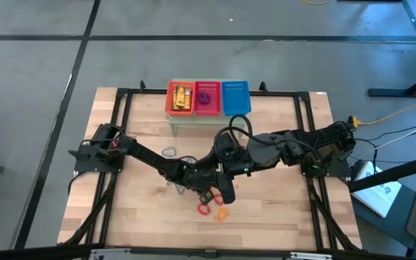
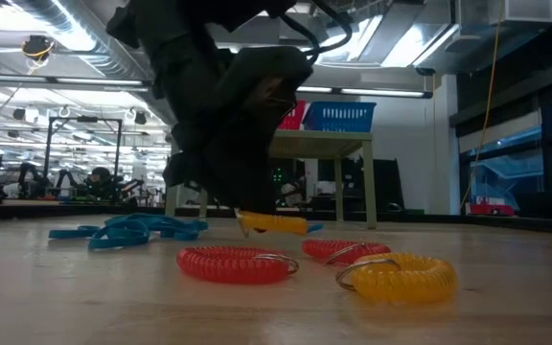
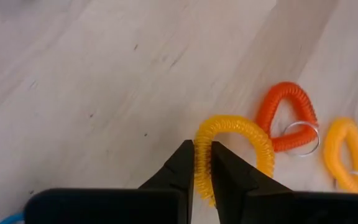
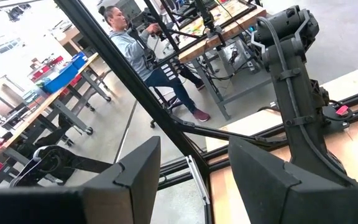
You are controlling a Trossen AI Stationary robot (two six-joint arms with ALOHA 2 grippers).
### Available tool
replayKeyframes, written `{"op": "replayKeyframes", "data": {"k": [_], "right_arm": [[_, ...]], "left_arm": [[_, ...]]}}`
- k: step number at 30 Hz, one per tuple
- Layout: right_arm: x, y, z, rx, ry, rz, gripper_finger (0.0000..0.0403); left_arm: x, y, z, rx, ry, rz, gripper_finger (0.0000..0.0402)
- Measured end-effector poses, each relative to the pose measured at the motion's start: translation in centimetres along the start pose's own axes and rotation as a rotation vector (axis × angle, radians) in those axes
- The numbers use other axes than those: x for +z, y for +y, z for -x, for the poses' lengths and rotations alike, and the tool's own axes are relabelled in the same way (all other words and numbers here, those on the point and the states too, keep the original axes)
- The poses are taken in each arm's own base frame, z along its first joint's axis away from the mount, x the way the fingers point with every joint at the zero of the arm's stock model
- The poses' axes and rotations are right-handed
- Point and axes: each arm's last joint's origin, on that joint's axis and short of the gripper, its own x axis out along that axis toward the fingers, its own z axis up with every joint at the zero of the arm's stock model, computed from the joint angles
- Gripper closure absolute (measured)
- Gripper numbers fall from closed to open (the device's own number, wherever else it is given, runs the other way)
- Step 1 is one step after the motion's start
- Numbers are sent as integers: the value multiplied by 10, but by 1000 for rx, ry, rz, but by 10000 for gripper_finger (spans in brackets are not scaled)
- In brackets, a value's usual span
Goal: Pick & Place Office Desk Supplies
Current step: Put the yellow keychain into the red bin on the shelf
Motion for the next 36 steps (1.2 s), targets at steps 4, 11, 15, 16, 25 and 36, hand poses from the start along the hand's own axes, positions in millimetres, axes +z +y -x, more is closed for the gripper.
{"op": "replayKeyframes", "data": {"k": [4,11,15,16,25,36], "right_arm": [[0,1,0,18,13,0,211],[0,1,0,23,10,19,211],[1,1,0,28,1,31,211],[1,1,0,28,1,34,211],[12,8,5,93,-90,124,211],[60,30,139,103,-248,359,210]], "left_arm": [[3,-3,2,-32,-25,16,368],[20,-11,33,-91,-155,24,365],[32,-13,63,-95,-269,8,368],[34,-14,71,-99,-302,8,370],[51,-10,162,-125,-557,-65,370],[49,13,213,-13,-626,-75,370]]}}
